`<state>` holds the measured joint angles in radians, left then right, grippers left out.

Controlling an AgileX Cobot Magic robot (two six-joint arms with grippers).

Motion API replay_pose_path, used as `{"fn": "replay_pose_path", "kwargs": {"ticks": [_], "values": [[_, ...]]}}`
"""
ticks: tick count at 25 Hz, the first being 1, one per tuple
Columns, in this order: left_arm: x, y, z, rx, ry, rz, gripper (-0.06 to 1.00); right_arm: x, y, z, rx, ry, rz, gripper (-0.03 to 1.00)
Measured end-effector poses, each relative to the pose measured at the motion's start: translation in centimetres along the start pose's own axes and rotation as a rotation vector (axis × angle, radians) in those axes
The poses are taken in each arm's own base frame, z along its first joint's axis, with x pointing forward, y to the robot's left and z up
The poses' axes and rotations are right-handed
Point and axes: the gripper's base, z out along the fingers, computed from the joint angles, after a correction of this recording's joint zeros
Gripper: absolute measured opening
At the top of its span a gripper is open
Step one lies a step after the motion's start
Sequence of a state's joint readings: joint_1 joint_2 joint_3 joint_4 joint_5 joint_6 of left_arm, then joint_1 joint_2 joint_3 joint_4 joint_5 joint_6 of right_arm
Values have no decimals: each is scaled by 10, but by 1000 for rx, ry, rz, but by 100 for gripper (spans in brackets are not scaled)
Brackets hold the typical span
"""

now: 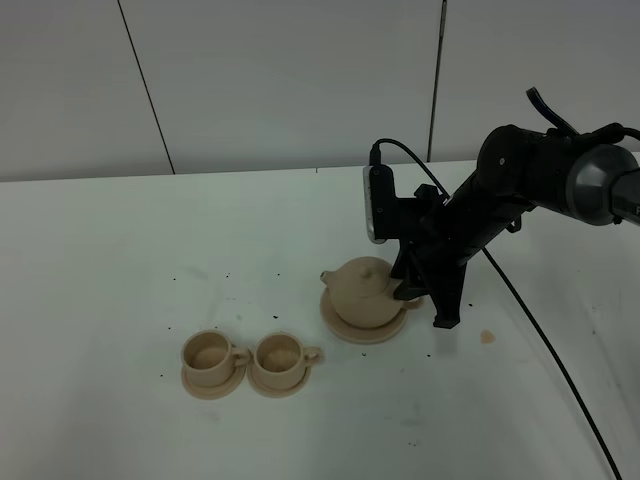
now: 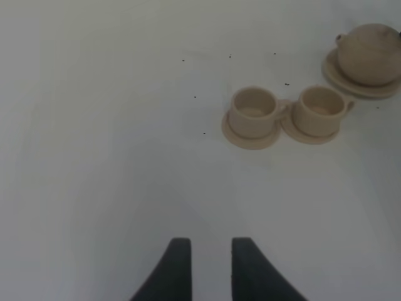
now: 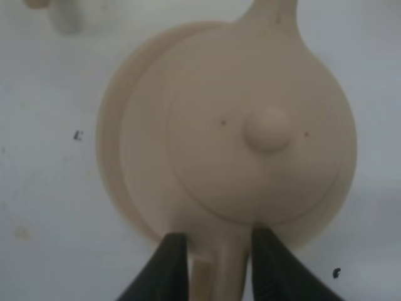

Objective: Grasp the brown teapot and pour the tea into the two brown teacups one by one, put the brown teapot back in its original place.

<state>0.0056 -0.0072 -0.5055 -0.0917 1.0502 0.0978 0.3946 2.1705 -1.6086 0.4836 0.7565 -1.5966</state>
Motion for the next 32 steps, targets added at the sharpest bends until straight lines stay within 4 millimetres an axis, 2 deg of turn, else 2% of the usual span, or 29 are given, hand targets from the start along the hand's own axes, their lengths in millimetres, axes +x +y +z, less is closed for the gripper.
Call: {"fn": "replay_pose_path", "kwargs": {"ticks": [7,16,32], "values": [[0,0,0,0,0,0,23,0,0,0,0,0,1,24],[0,0,0,0,0,0,23,0,-1,0,8,0,2,16],[0,0,0,0,0,0,23,0,-1,0,10,0,2,10]]}}
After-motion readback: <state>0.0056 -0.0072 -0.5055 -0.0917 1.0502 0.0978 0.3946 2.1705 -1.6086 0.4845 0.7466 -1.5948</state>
